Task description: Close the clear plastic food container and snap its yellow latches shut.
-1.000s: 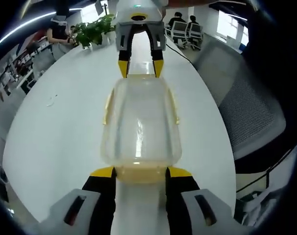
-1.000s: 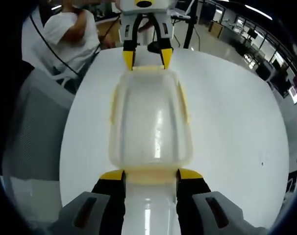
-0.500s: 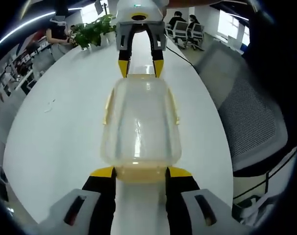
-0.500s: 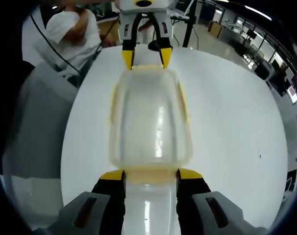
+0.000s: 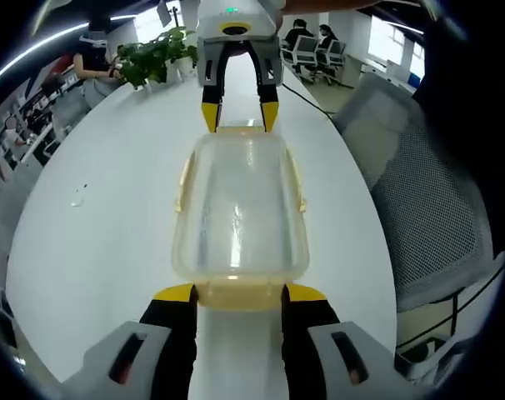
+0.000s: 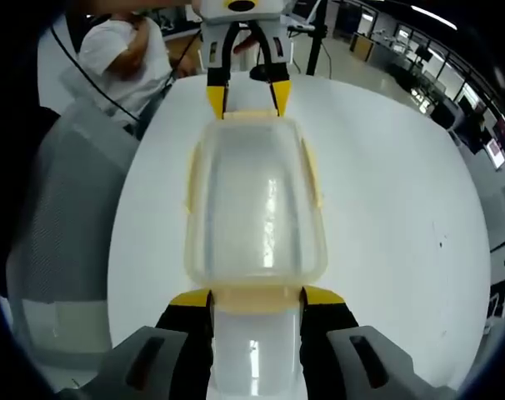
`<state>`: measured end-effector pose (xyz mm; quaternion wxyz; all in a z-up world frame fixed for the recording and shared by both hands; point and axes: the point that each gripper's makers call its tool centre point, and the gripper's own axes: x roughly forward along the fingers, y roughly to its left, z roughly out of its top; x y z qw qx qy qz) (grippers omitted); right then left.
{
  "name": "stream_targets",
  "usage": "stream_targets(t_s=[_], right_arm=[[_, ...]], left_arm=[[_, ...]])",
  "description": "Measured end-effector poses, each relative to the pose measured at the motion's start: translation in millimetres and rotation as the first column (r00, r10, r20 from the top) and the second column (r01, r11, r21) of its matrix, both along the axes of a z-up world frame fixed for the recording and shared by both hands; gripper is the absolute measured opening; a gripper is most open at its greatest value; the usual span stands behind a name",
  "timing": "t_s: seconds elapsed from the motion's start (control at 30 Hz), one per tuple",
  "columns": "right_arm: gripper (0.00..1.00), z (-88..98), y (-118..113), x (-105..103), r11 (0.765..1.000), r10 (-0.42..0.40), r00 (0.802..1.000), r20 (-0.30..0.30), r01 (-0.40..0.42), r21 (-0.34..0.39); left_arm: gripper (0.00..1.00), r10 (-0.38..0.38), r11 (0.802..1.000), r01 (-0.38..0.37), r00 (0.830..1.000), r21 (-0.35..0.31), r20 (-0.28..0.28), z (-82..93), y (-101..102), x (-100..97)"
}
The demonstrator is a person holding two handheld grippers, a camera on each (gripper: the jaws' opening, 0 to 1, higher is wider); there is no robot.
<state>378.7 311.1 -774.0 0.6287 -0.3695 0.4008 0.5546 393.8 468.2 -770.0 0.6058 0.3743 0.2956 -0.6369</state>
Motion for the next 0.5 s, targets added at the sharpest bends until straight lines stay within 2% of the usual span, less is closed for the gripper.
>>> stream_targets(t_s=[0.5], right_arm=[[0.39,-0.7,-34.4,-7.9,1.000,-0.013,1.000,-0.011,0.013,-0.005]], left_arm=[[0.38,-0.010,1.000,0.010,1.000,-0.009,-0.001,-0.1,-34.0,-4.4]])
